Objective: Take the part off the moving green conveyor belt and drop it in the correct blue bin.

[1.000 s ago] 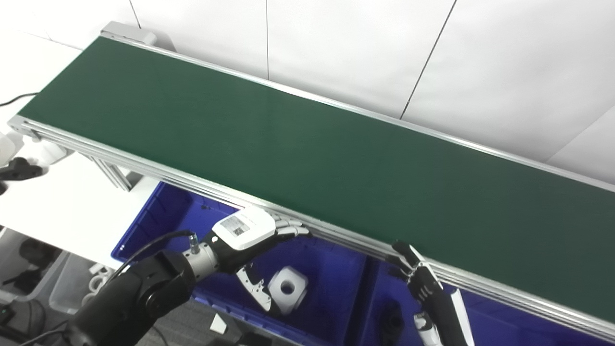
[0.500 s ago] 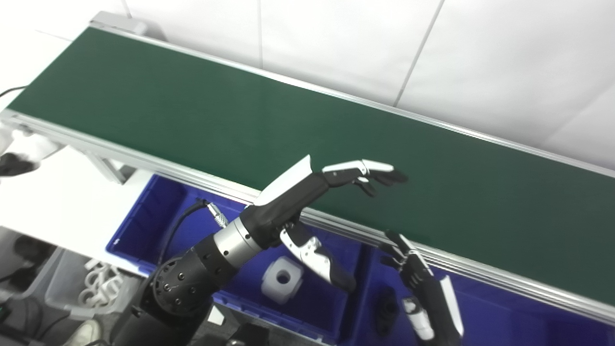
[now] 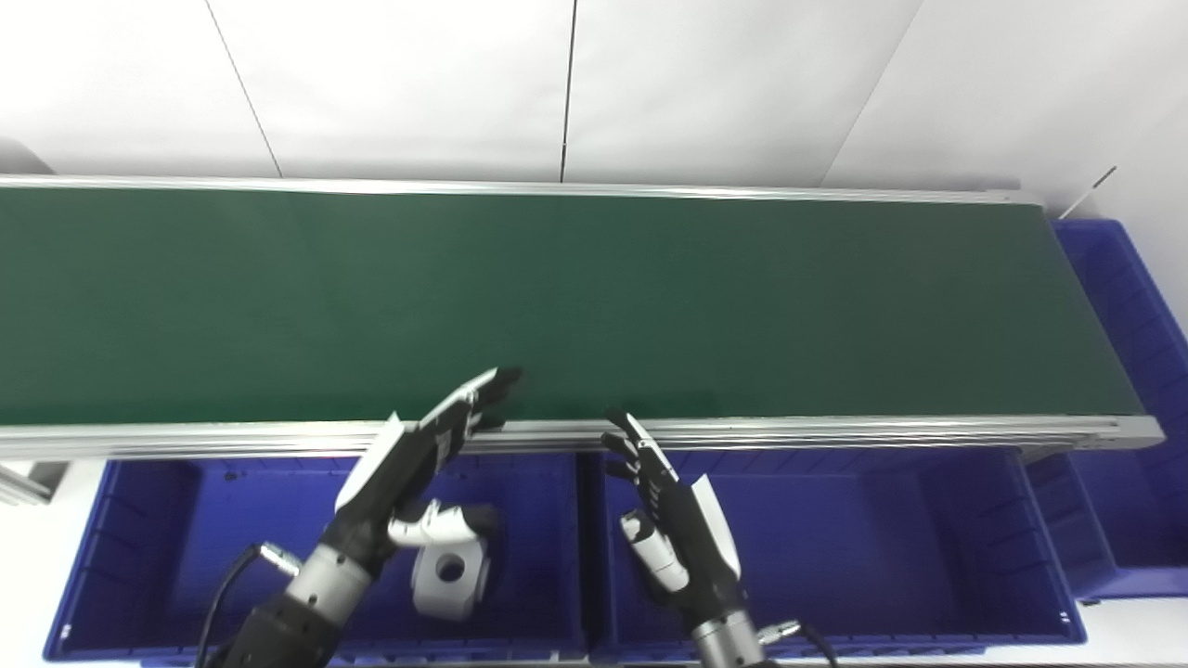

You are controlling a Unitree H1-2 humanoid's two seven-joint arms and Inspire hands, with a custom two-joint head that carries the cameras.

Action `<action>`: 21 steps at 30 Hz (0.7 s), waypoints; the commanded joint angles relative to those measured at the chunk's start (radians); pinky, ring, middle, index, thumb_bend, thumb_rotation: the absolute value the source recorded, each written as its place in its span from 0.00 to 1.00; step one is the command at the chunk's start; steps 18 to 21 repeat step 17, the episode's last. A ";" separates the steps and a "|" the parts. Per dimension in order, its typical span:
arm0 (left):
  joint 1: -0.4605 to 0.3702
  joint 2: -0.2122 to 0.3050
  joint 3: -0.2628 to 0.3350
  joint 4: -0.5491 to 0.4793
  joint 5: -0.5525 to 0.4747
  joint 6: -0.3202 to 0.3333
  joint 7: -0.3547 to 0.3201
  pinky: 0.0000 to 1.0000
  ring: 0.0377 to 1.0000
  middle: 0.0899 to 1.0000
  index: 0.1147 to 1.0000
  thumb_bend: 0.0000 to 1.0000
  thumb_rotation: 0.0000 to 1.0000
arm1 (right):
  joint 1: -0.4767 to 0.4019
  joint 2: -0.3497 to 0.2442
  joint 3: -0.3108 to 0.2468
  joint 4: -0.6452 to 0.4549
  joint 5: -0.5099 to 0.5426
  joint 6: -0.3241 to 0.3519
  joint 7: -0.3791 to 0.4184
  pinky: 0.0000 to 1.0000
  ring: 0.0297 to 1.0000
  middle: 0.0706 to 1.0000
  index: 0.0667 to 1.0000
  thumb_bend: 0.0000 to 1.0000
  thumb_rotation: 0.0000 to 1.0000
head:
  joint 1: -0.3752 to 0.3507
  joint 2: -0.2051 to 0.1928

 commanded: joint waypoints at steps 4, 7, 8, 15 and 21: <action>-0.002 0.003 -0.027 0.003 0.027 -0.097 -0.014 0.88 0.96 0.97 0.92 0.99 0.71 | 0.003 0.008 0.010 0.008 -0.005 -0.099 -0.031 0.85 0.93 0.99 0.95 0.87 1.00 | 0.032 -0.007; 0.007 0.000 -0.037 0.001 0.049 -0.111 -0.006 0.86 0.94 0.96 0.92 0.99 0.71 | 0.006 -0.002 0.008 0.009 0.001 -0.110 -0.029 0.85 0.92 0.98 0.94 0.88 1.00 | 0.054 -0.012; 0.010 -0.003 -0.041 0.002 0.055 -0.121 -0.003 0.85 0.94 0.96 0.91 0.99 0.71 | 0.008 -0.007 0.006 0.009 0.004 -0.113 -0.028 0.85 0.92 0.98 0.94 0.88 1.00 | 0.074 -0.016; 0.033 -0.026 -0.062 -0.015 0.143 -0.167 0.027 0.85 0.92 0.94 0.91 0.98 0.73 | 0.022 -0.045 0.001 -0.005 0.026 -0.116 -0.016 0.86 0.93 0.98 0.94 0.88 1.00 | 0.144 -0.032; 0.041 -0.033 -0.066 -0.018 0.133 -0.173 0.026 0.86 0.92 0.94 0.91 0.99 0.73 | 0.024 -0.054 0.000 -0.006 0.029 -0.120 -0.017 0.87 0.93 0.98 0.94 0.88 1.00 | 0.161 -0.035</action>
